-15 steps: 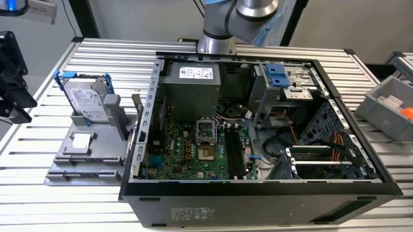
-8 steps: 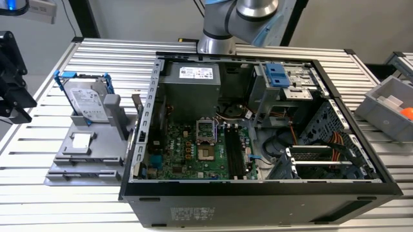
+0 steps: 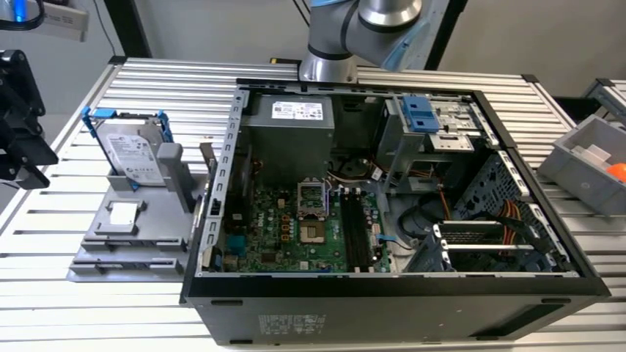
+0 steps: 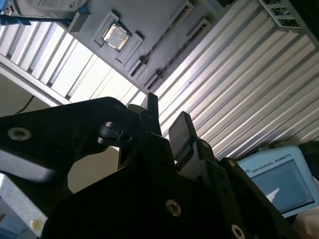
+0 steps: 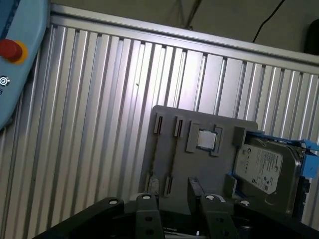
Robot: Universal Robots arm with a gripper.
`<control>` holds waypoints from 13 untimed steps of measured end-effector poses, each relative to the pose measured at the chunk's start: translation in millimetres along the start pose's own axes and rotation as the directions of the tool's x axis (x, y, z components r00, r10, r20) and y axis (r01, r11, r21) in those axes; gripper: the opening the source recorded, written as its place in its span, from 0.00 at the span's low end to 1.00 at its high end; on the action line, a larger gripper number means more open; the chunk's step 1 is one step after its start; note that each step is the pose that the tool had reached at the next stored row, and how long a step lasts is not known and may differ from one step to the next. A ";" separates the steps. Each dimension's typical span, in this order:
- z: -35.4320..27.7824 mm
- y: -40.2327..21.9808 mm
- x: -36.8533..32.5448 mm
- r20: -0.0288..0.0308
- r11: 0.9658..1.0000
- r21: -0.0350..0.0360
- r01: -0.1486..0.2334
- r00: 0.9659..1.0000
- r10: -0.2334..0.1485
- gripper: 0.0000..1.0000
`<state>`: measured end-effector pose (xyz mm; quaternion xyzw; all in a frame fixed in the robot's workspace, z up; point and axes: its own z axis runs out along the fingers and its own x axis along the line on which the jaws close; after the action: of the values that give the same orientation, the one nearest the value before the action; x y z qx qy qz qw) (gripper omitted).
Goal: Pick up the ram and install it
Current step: 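Pick up the ram and move it above insertion slot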
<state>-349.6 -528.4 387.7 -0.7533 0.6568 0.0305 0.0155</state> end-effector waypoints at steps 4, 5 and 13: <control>2.2 0.0 0.1 0.000 1.000 0.002 -0.022 1.000 0.022 1.00; 2.9 0.0 0.2 0.000 1.000 0.003 -0.024 1.000 0.024 1.00; 6.9 -0.3 -1.2 -0.043 1.000 0.001 -0.026 0.999 0.026 1.00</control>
<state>-349.7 -526.7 380.9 -0.7451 0.6668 0.0144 0.0013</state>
